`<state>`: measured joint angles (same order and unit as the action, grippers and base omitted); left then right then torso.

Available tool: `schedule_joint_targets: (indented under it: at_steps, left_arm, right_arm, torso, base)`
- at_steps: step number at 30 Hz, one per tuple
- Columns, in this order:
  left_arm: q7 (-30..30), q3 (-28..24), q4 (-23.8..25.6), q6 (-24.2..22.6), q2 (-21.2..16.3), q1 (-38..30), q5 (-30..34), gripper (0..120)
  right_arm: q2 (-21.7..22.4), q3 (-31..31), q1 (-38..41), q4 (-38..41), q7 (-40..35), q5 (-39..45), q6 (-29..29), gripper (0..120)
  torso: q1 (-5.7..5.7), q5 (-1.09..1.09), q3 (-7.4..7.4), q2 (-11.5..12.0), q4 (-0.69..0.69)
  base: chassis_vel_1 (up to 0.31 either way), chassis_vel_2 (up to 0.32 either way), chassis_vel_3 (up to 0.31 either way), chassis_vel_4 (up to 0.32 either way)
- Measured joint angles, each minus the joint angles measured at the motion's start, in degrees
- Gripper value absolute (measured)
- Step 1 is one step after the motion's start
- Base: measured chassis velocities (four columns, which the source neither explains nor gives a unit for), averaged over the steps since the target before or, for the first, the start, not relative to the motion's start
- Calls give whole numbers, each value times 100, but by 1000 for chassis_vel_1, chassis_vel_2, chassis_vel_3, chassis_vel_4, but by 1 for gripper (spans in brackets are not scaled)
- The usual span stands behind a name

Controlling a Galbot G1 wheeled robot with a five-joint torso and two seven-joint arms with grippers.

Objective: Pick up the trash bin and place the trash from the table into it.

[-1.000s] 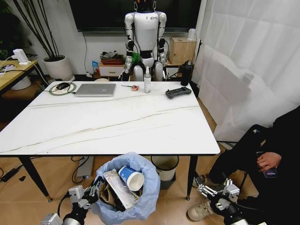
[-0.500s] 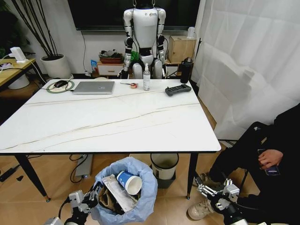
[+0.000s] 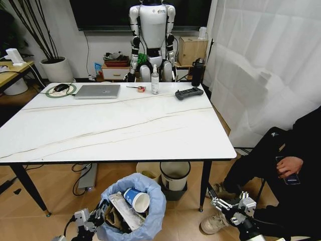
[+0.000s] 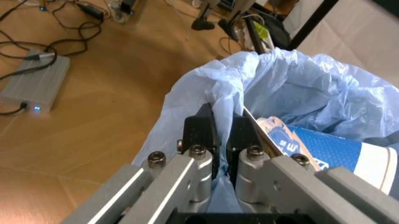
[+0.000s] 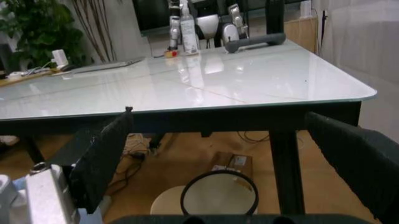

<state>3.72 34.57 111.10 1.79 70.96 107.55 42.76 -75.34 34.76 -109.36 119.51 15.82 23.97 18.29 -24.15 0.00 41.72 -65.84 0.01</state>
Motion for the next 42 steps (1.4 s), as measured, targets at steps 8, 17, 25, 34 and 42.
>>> schedule_joint_targets:
  at_steps: [8, 17, 25, 34, 42]
  left_arm:
    - [179, 0, -896, 185, 11, -389, -89, 0]
    - [316, -8, -1603, 289, 29, -732, -160, 0]
    - [409, -25, -2105, 350, 64, -1033, -250, 0]
    - [556, -17, -2540, 455, 113, -1304, -293, 0]
    - [594, 4, -2573, 492, 128, -1323, -325, 0]
  right_arm:
    - [0, -1, 0, 0, 0, 0, 0, 100]
    - [0, -1, 0, 0, 0, 0, 0, 100]
    - [0, -1, 0, 0, 0, 0, -1, 100]
    - [0, -1, 0, 0, 0, 0, -1, 100]
    - [0, -1, 0, 0, 0, 0, -1, 100]
  torso:
    - [122, -1, -142, 264, -1]
    - [221, -1, -266, 487, 0]
    - [322, -1, -404, 726, 0]
    - [435, -1, -554, 987, -1]
    - [532, -1, -678, 1210, 0]
  base:
    - [0, 0, 0, 0]
    - [0, 0, 0, 0]
    - [0, 0, 0, 0]
    - [0, 0, 0, 0]
    - [0, 0, 0, 0]
